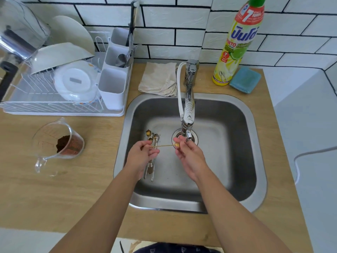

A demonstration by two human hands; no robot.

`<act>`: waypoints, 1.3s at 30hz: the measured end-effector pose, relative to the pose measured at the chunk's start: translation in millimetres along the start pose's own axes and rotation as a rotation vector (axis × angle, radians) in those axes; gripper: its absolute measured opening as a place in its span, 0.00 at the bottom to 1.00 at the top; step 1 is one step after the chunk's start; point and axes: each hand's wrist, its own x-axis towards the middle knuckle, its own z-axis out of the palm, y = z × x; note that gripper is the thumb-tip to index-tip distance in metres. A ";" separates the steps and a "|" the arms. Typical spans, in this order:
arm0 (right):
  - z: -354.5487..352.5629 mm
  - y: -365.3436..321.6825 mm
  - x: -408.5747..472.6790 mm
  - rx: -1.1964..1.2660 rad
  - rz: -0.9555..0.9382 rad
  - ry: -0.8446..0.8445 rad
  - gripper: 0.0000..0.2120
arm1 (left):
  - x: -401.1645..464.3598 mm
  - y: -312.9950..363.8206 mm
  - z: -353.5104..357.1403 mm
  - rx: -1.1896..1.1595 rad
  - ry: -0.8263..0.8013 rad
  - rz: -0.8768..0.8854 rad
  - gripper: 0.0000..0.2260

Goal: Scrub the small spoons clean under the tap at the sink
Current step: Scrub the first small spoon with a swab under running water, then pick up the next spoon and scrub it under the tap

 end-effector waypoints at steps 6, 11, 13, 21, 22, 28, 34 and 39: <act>-17.3 -10.0 -1.2 -0.085 -0.155 0.051 0.04 | -9.1 -7.6 3.2 0.166 -0.224 -0.128 0.15; -27.2 -21.8 4.4 -0.116 -0.241 0.147 0.09 | -16.3 -14.7 20.8 0.366 -0.402 -0.070 0.14; -28.9 -22.9 4.4 -0.076 -0.201 0.142 0.09 | -19.1 -14.1 24.2 0.297 -0.430 -0.091 0.11; -18.6 -4.6 -4.2 0.166 0.047 0.036 0.14 | -42.4 -24.1 65.7 0.109 -0.415 -0.083 0.12; -19.8 -7.0 -3.6 0.199 0.041 0.054 0.15 | -41.4 -26.3 67.2 0.114 -0.426 -0.090 0.12; -44.1 -25.3 1.7 0.159 0.065 0.158 0.11 | 1.8 -32.9 36.8 0.678 -0.363 -0.008 0.15; -48.5 -25.0 2.0 0.097 0.245 0.109 0.07 | 54.5 -47.4 24.0 1.202 -0.072 0.157 0.13; -54.0 -26.1 3.3 0.121 0.222 0.095 0.10 | 68.7 -50.5 32.4 1.269 0.068 0.186 0.13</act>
